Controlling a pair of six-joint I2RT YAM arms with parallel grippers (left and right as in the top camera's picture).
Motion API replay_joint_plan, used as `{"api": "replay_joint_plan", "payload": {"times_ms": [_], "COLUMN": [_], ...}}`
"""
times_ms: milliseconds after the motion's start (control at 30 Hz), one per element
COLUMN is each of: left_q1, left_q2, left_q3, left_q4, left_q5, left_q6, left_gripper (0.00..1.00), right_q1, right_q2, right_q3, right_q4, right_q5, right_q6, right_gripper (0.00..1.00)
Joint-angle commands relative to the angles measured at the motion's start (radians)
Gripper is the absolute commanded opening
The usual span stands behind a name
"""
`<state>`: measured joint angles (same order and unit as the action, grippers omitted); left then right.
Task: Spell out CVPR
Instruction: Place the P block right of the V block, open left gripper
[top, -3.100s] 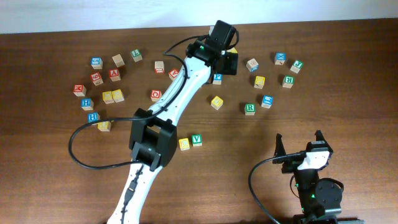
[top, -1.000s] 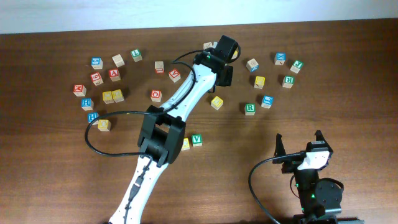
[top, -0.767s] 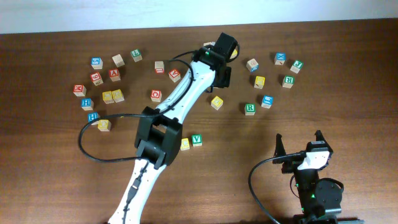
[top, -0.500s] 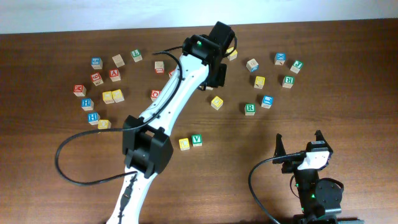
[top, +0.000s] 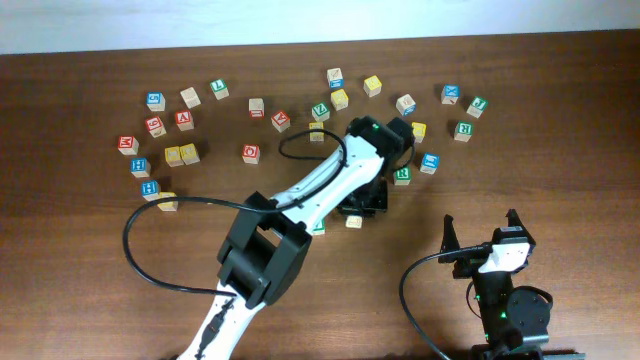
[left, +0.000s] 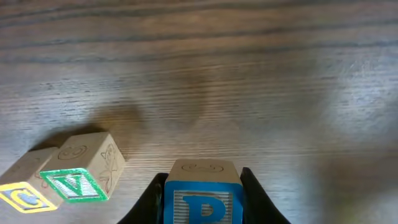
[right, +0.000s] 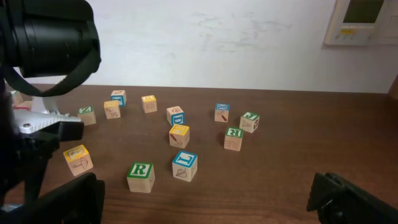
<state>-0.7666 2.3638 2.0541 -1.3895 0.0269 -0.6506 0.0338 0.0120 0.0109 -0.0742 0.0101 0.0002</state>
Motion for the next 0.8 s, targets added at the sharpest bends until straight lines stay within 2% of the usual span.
{"api": "replay_joint_plan", "payload": {"times_ms": [0,267,767], "left_q1": [0.003,0.033,0.075], "left_q2": [-0.019,-0.019,-0.019], "left_q3": [-0.011,-0.107,-0.126], "left_q4": [-0.001,0.046,0.068], "left_q5": [-0.008,-0.035,-0.023], "left_q6": [-0.069,-0.121,-0.119], "left_gripper": [0.21,0.24,0.28], "right_q1": [0.004,0.004,0.004], "right_q2": [-0.006,-0.006,-0.006], "right_q3": [-0.005,-0.005,-0.005], "right_q4": [-0.007,-0.008,-0.008], "right_q5": [0.002,0.002,0.002], "right_q6": [0.004,0.004,0.004], "right_gripper": [0.98,0.98,0.98]}}
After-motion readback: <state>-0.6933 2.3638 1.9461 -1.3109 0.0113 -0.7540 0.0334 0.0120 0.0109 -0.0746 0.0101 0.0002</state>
